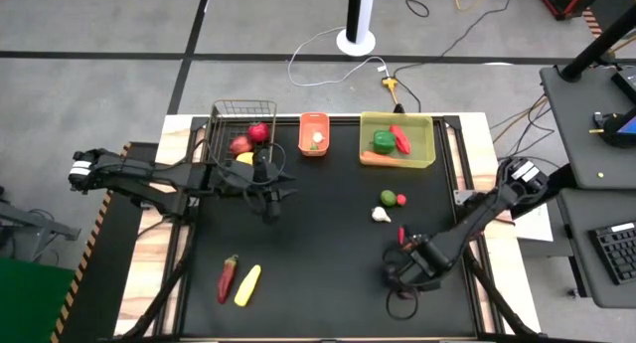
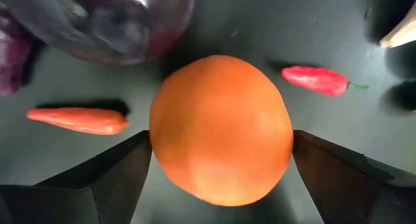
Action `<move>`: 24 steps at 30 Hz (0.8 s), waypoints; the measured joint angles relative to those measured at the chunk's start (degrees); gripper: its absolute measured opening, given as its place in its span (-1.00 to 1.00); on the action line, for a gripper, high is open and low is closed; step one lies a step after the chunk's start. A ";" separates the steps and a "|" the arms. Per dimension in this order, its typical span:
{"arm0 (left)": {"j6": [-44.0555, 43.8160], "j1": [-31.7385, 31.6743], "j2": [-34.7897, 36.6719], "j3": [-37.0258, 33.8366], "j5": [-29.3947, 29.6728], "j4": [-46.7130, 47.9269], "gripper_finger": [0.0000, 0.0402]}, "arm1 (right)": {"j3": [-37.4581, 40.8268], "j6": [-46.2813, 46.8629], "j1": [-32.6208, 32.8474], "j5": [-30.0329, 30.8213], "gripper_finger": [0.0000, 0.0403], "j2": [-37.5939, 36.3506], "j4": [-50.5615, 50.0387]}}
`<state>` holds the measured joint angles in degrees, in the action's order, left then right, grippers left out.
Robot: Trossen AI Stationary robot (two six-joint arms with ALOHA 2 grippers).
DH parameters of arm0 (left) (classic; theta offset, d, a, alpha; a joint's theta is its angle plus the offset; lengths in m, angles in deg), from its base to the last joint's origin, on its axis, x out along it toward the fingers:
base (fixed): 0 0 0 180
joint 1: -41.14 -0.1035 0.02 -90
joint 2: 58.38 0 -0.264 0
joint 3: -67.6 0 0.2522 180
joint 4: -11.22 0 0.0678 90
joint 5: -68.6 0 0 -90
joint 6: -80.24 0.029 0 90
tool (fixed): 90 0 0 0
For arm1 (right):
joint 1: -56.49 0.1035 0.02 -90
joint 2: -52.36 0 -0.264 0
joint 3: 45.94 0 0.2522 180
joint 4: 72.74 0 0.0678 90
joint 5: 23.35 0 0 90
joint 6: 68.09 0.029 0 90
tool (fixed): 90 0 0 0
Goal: Sort produce into baskets
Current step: Put the orange fruit into the wire basket
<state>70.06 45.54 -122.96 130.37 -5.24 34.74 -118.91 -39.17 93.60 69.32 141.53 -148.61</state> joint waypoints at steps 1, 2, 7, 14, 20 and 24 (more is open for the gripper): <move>0.00 0.00 0.00 0.00 0.00 0.00 -0.26 | 0.58 0.03 -0.15 -0.28 0.76 0.00 0.42; 0.00 0.00 0.00 -0.02 -0.02 0.02 -0.26 | 1.05 0.10 -0.35 -0.53 0.76 -0.03 0.71; 0.00 0.00 0.00 -0.04 -0.01 0.02 -0.26 | 1.67 0.45 -0.42 -0.73 0.70 -0.28 0.90; 0.06 0.00 -0.90 -0.07 -0.09 -0.37 -0.26 | 1.61 5.35 -0.40 -0.91 0.51 -1.92 1.34; 0.28 0.10 -4.18 -0.09 -0.22 -1.63 -0.26 | 1.43 13.49 -0.40 4.85 0.53 -9.27 -0.15; 1.49 0.50 -6.75 -0.09 -2.75 -5.54 -0.26 | 1.41 17.09 -0.42 14.44 0.53 -16.17 2.21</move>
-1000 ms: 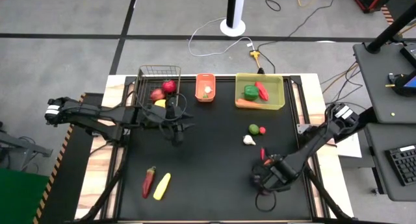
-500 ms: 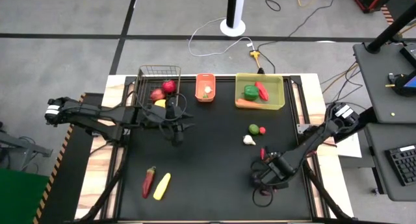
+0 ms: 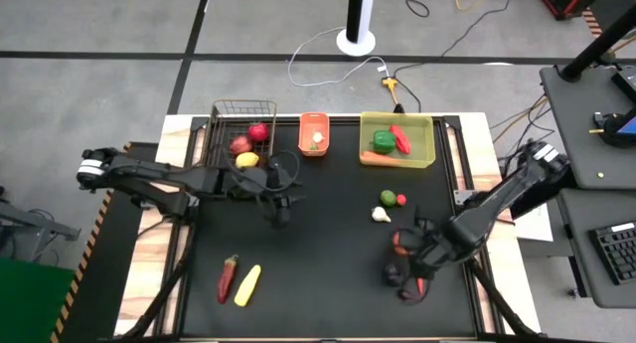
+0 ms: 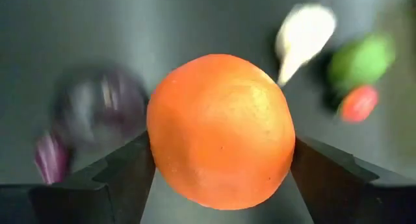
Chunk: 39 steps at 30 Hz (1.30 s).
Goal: Sort produce into baskets
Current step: Put the orange fruit into the wire basket
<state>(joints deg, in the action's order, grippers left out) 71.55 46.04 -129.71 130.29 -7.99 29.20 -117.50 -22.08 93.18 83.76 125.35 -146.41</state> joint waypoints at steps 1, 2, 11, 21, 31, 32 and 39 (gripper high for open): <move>0.52 0.08 -0.70 0.00 -1.20 -1.47 -0.26 | 0.00 0.18 -0.21 2.83 0.53 -1.53 1.65; 0.89 0.24 -1.39 0.00 -2.19 -2.64 -0.26 | 0.00 0.04 -0.46 5.47 0.53 -3.06 3.61; 2.04 0.72 -6.45 0.00 -4.70 -12.38 -0.23 | -0.03 -20.47 -6.74 14.41 0.54 -8.11 26.82; 8.07 3.85 -7.61 0.00 -10.56 -17.35 0.22 | 1.85 -39.42 -17.01 6.76 0.54 -4.61 46.32; 11.21 4.44 -7.57 0.00 -9.34 -19.84 0.42 | 7.76 -48.56 -20.56 3.40 0.53 -0.26 66.75; 11.21 4.44 -7.57 0.00 -8.67 -19.97 0.42 | 8.37 -48.96 -20.63 3.42 0.54 -0.03 68.71; 12.47 4.46 -7.56 0.00 -8.21 -21.68 0.42 | 9.22 -49.82 -21.57 3.40 0.53 0.33 72.60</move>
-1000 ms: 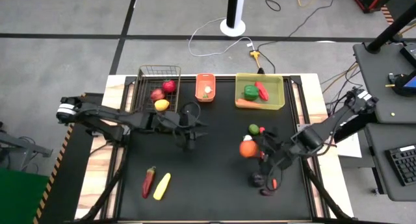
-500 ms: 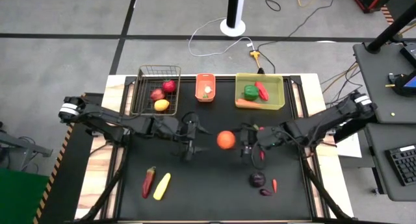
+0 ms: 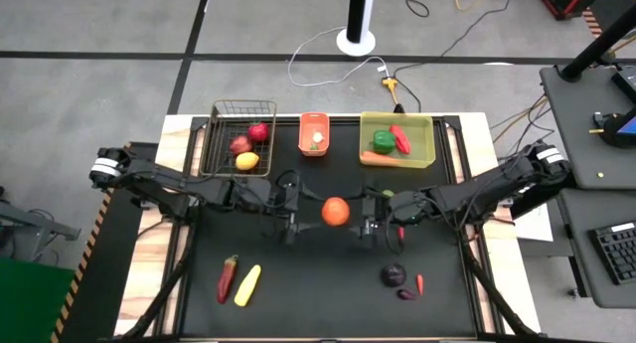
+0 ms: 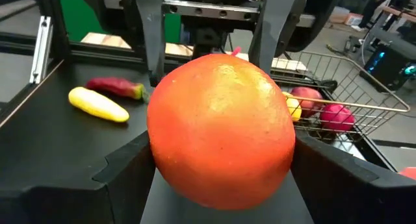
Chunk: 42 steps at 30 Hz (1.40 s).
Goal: Sort produce into baskets
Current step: Put the orange fruit into the wire basket
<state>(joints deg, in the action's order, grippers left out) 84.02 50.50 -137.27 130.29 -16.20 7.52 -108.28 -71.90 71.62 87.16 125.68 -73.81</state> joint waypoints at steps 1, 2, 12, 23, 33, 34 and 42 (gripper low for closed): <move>0.57 0.01 0.01 0.00 0.05 -0.18 0.42 | 0.00 0.00 -0.16 0.00 0.53 0.00 0.31; 1.13 0.00 0.01 0.00 0.08 -0.46 0.42 | 0.00 0.03 -0.16 0.02 0.53 0.00 0.48; 7.60 -0.07 0.06 0.00 0.56 -3.73 0.42 | -0.01 1.14 -0.56 -0.13 0.53 0.77 4.30; 9.09 -0.24 -2.68 -0.04 0.74 -6.87 0.26 | 0.15 1.16 -0.97 -0.20 0.56 1.90 4.22; 8.95 -0.20 -2.65 -0.02 1.90 -6.83 -0.07 | 0.13 1.69 -1.15 -1.06 0.68 1.53 3.83; 8.81 -0.20 -2.70 0.00 1.97 -6.75 -0.07 | 0.13 1.78 -1.17 -1.07 0.69 1.53 3.61; 7.32 -0.24 -2.72 0.07 2.33 -5.44 -0.08 | 0.10 2.27 -1.19 -1.28 0.71 1.53 3.01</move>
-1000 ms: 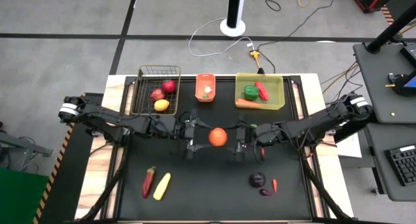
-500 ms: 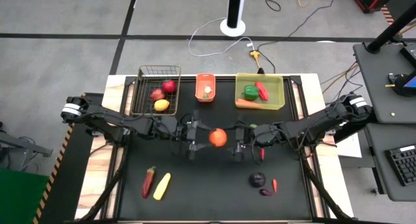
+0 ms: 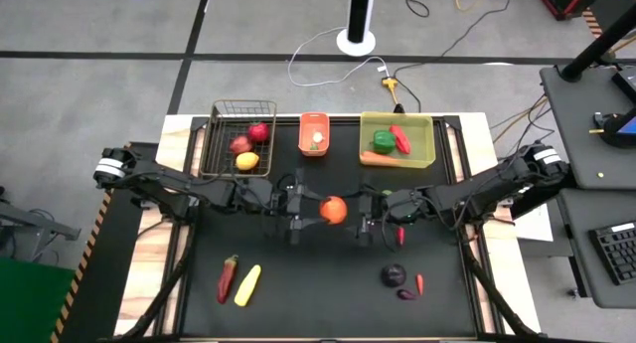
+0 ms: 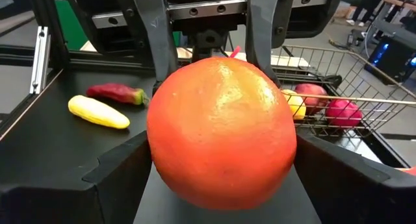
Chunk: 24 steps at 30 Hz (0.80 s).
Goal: Sort produce into baskets
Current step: Put the orange fruit into the wire basket
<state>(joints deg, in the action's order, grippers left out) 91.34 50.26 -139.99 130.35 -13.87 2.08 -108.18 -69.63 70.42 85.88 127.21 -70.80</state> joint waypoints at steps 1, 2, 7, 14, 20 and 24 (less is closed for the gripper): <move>-0.17 0.00 -0.01 -0.01 0.04 0.06 -0.08 | -0.01 0.05 0.00 -0.06 0.71 0.00 -0.21; -0.34 -0.02 -0.02 -0.04 0.07 0.11 -0.08 | -0.04 0.14 0.00 -0.10 0.71 0.00 -0.41; -0.68 0.00 0.20 -0.26 0.76 0.72 -0.09 | -0.06 0.15 -0.03 -0.04 0.71 -0.04 -0.80; -1.68 -0.04 1.79 -0.32 1.48 2.96 -0.09 | -0.16 0.11 -0.04 0.19 0.71 -0.48 -0.36; -3.73 -0.22 2.86 -0.50 4.15 6.57 -0.09 | -0.23 0.00 -0.04 0.23 0.71 -0.66 -0.01; -4.77 -0.23 3.03 -0.50 7.13 8.54 -0.09 | -0.23 0.03 0.01 0.26 0.71 -0.69 -0.11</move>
<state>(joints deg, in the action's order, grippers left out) 86.58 50.03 -136.96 129.85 -6.74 10.61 -108.41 -69.59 70.43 86.14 126.52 -70.92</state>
